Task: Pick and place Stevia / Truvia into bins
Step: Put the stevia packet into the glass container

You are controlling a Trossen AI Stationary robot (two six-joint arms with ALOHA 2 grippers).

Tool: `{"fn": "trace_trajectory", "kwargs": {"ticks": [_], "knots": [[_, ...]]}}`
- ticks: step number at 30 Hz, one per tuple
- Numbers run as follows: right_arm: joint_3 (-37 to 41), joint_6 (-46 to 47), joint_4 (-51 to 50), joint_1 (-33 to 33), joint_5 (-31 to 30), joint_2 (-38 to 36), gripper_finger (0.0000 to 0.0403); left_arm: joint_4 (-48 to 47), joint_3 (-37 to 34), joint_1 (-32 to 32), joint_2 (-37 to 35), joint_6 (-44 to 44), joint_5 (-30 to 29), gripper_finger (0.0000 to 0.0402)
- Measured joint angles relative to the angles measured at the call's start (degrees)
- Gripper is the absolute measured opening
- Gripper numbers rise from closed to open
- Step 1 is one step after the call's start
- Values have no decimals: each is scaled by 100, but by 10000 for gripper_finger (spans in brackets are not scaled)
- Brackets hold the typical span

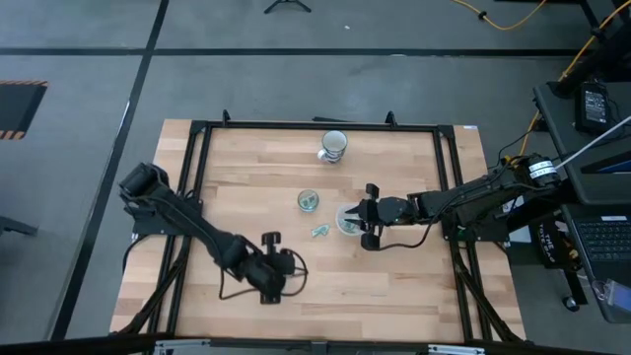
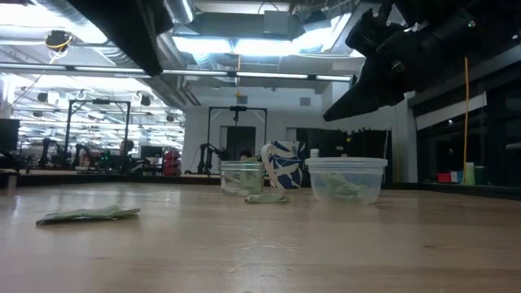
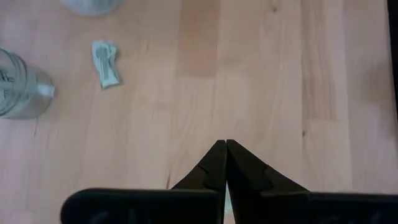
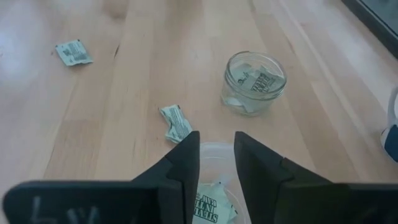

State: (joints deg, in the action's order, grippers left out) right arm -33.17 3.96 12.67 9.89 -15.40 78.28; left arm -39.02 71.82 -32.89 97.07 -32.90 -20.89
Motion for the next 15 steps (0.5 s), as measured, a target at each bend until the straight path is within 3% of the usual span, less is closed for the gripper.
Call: {"fn": "trace_trajectory", "kwargs": {"ticks": [9, 15], "knots": [[-2, -545, 226, 0, 2, 0, 104, -1261, 1233, -168, 1082, -996, -110, 3], [-4, -918, 371, 0, 2, 0, 104, -1378, 1343, -162, 1305, -1178, -10, 6]]}}
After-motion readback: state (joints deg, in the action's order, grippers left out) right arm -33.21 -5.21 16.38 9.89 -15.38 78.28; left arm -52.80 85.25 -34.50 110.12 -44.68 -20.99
